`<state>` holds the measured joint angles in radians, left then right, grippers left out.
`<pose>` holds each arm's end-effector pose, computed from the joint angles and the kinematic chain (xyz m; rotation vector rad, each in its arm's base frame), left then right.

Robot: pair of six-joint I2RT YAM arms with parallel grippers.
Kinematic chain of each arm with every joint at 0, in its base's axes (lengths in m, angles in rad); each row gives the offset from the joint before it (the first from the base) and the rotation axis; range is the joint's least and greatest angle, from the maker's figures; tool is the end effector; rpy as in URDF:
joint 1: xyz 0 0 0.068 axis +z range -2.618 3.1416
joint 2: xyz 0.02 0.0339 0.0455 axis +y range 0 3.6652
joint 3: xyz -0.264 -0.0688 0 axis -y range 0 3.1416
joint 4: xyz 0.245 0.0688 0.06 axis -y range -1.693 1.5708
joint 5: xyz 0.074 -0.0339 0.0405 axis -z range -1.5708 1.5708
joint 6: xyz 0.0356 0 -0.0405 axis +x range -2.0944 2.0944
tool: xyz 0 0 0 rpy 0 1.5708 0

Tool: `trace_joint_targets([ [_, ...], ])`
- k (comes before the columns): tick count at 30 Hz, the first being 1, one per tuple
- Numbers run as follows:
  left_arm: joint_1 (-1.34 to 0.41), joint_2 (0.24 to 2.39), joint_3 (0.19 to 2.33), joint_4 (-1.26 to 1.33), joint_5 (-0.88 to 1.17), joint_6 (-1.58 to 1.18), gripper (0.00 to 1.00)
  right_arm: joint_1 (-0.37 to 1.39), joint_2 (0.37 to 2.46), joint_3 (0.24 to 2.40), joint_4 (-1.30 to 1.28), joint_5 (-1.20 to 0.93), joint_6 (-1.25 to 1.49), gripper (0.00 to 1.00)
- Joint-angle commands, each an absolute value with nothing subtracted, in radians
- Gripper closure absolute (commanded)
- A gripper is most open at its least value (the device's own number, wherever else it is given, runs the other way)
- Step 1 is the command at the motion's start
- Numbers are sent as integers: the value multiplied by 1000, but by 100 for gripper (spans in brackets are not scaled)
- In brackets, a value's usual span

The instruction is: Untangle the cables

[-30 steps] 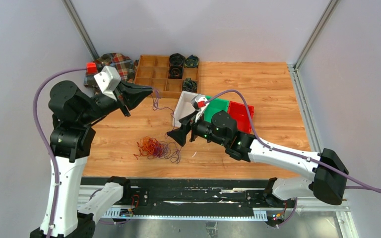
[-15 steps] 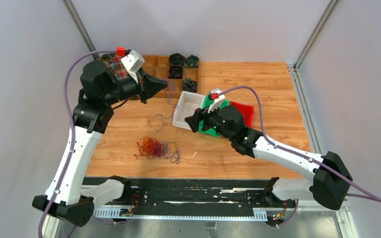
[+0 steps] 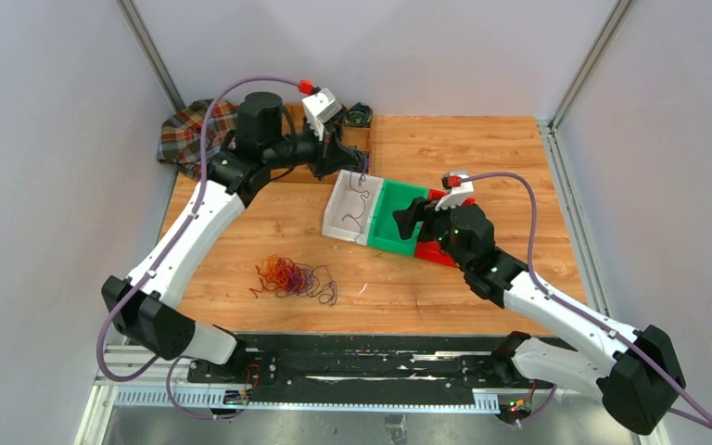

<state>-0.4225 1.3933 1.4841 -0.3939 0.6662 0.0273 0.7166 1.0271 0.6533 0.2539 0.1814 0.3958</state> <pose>0.2731 -0.1469 0.4249 0.8683 1.6929 -0.8916 0.1864 0.1539 0.2928 -0.1385 1.7296 0.6761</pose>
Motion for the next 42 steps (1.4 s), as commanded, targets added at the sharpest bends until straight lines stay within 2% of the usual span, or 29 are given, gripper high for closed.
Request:
trace_joint_targets([
  [1, -493, 1448, 1607, -407, 654, 72, 99, 660, 964, 609, 221, 220, 438, 27],
  [13, -625, 1696, 1916, -433, 682, 31, 100, 624, 756, 639, -78, 541, 432, 31],
  [20, -695, 1834, 2029, -359, 696, -24, 99, 621, 590, 608, -212, 737, 474, 38],
  [25, -727, 1968, 2159, -336, 698, -56, 99, 620, 525, 587, -250, 775, 483, 40],
  [30, -736, 2042, 2167, -187, 689, -172, 100, 620, 505, 590, -261, 775, 475, 40],
  [34, -760, 2086, 2218, -202, 698, -164, 100, 620, 486, 579, -265, 784, 473, 41],
  [42, -770, 2115, 2185, -165, 658, -133, 100, 620, 459, 554, -276, 770, 503, 41],
])
